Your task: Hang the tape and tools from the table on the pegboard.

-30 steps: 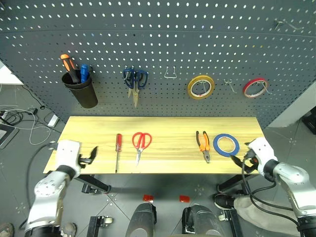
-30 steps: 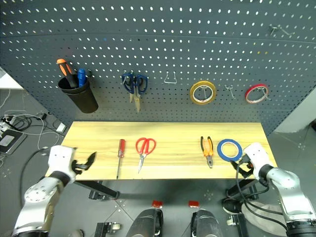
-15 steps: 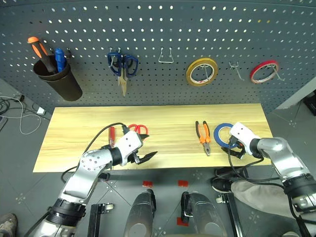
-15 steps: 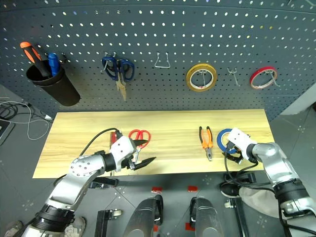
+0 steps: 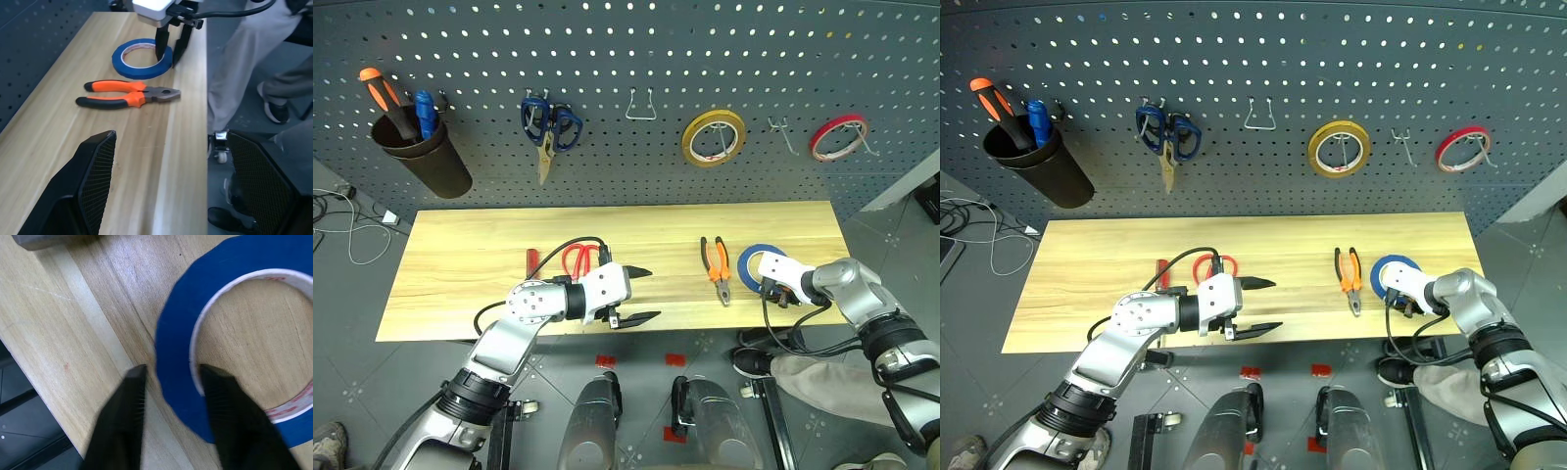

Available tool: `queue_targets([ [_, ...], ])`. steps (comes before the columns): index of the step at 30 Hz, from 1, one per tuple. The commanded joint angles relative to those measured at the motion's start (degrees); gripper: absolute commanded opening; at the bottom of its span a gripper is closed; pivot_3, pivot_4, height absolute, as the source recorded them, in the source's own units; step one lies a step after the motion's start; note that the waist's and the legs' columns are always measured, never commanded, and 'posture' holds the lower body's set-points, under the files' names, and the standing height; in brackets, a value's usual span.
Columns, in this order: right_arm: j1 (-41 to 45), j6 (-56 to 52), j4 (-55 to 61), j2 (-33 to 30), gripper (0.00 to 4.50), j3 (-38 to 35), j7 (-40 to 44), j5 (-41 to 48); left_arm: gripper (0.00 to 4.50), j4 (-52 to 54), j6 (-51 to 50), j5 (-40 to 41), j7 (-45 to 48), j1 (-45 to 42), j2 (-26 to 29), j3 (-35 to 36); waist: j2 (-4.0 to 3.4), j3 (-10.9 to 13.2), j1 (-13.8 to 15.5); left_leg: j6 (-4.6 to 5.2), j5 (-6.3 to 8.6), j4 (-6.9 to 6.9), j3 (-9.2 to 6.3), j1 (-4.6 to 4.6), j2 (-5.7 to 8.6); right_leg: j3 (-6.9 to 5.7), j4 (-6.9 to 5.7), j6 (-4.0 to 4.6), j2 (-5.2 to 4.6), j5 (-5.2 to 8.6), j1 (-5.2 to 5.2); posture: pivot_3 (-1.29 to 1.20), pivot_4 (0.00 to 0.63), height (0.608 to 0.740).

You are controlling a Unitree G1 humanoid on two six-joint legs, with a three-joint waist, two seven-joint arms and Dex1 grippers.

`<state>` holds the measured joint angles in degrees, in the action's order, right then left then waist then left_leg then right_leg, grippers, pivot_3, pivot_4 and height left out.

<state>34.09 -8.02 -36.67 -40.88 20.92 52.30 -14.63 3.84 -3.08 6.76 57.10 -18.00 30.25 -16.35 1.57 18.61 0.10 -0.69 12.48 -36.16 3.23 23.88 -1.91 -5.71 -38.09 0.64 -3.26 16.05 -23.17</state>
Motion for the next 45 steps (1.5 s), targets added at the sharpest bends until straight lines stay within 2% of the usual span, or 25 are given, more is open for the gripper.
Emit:
queue_targets([
  [1, -5.2, -0.6, 5.4, -2.9, 0.67, -2.9, -4.1, -1.2, 3.81, 1.0, 0.8, 2.2, 0.2, -0.3, -1.5, 0.8, 0.0, 0.0, 0.3, 0.0, 0.0, 0.0, 0.0, 0.01, 0.02, 0.0, 0.0, -0.02, -0.03, -0.01, 0.0, -0.05, 0.323, 0.74],
  [4, -14.5, -4.3, 20.7, -4.6, 0.67, -11.4, -12.5, -0.3, 3.81, 1.7, -0.1, 3.1, -1.1, -0.3, -3.1, 1.6, -0.03, 0.0, 1.1, 0.0, 0.0, -0.01, 0.01, 0.05, 0.07, -0.04, 0.01, -0.04, -0.09, -0.01, -0.01, -0.05, 0.318, 0.74],
  [8, -25.1, -10.7, 41.0, -0.7, 0.67, -20.2, -20.7, 0.0, 3.81, 3.1, -1.9, 4.9, -3.2, -1.0, -5.0, 3.1, -0.03, 0.0, 0.8, -0.01, 0.0, 0.02, 0.07, 0.08, 0.07, 0.0, 0.01, -0.09, -0.11, -0.02, -0.05, -0.06, 0.322, 0.74],
  [10, -27.4, -15.9, 50.1, 4.5, 0.67, -23.1, -24.0, 1.6, 3.81, 4.2, -4.9, 7.2, -5.4, -1.9, -6.5, 5.5, -0.01, 0.0, 0.2, -0.02, -0.01, 0.02, 0.08, 0.0, -0.01, 0.04, -0.01, -0.36, -0.06, 0.06, -0.03, -0.08, 0.325, 0.74],
  [14, -21.5, -22.5, 62.0, 17.3, 0.67, -25.4, -30.3, 6.3, 3.81, 5.7, -9.0, 10.1, -9.5, -3.3, -7.9, 9.7, 0.0, 0.0, -0.9, -0.16, -0.1, -0.01, 0.05, -0.04, -0.23, 0.08, -0.12, -0.47, 0.17, 0.06, -0.06, -0.08, 0.331, 0.74],
  [20, -11.9, -24.3, 61.9, 19.9, 0.67, -25.8, -32.0, 8.4, 3.81, 8.6, -10.8, 11.5, -10.8, -4.8, -8.0, 11.2, -0.01, 0.0, -0.7, -0.17, -0.11, -0.05, 0.09, -0.01, -0.15, 0.21, -0.17, -0.47, 0.16, 0.05, -0.11, -0.06, 0.329, 0.74],
  [30, -2.0, -21.2, 46.9, 19.4, 0.67, -27.8, -32.5, 13.5, 3.81, 7.3, -10.9, 11.0, -10.2, -5.6, -7.5, 10.5, -0.01, 0.0, -0.3, -0.13, -0.08, 0.08, 0.1, 0.05, -0.05, 0.18, 0.02, -0.17, 0.07, -0.11, -0.12, -0.05, 0.324, 0.74],
  [32, -1.5, -20.3, 46.1, 20.1, 1.4, -28.4, -33.1, 14.6, 3.81, 7.1, -10.9, 10.7, -10.2, -5.3, -7.2, 10.4, -0.01, 0.0, -0.3, -0.13, -0.08, 0.07, 0.1, 0.05, -0.06, 0.18, 0.0, -0.17, 0.07, -0.11, -0.12, -0.05, 0.323, 0.74],
  [35, -3.4, -21.3, 47.7, 21.2, 2.27, -27.5, -33.8, 15.3, 3.81, 7.0, -11.4, 10.6, -9.7, -4.0, -6.0, 10.6, -0.02, 0.0, -0.4, -0.12, -0.08, 0.07, 0.11, 0.04, -0.06, 0.19, -0.01, -0.17, 0.07, -0.11, -0.12, -0.04, 0.324, 0.74],
  [42, -12.3, -32.8, 56.9, 25.9, 4.47, -24.6, -36.3, 16.5, 3.81, 4.9, -7.6, 6.3, -3.3, 1.6, 3.6, 8.9, -0.02, 0.0, -0.5, -0.13, -0.08, 0.15, 0.13, 0.04, -0.1, 0.2, 0.0, -0.17, 0.09, -0.1, -0.17, -0.04, 0.326, 0.74],
  [45, -14.3, -41.9, 59.1, 29.5, 4.47, -23.0, -39.9, 16.1, 3.81, 2.3, -5.4, 4.6, 0.3, 4.2, 9.0, 9.6, -0.02, 0.0, -0.5, -0.12, -0.07, 0.11, 0.12, 0.04, -0.12, 0.23, -0.02, -0.17, 0.08, -0.1, -0.17, -0.04, 0.329, 0.74],
])
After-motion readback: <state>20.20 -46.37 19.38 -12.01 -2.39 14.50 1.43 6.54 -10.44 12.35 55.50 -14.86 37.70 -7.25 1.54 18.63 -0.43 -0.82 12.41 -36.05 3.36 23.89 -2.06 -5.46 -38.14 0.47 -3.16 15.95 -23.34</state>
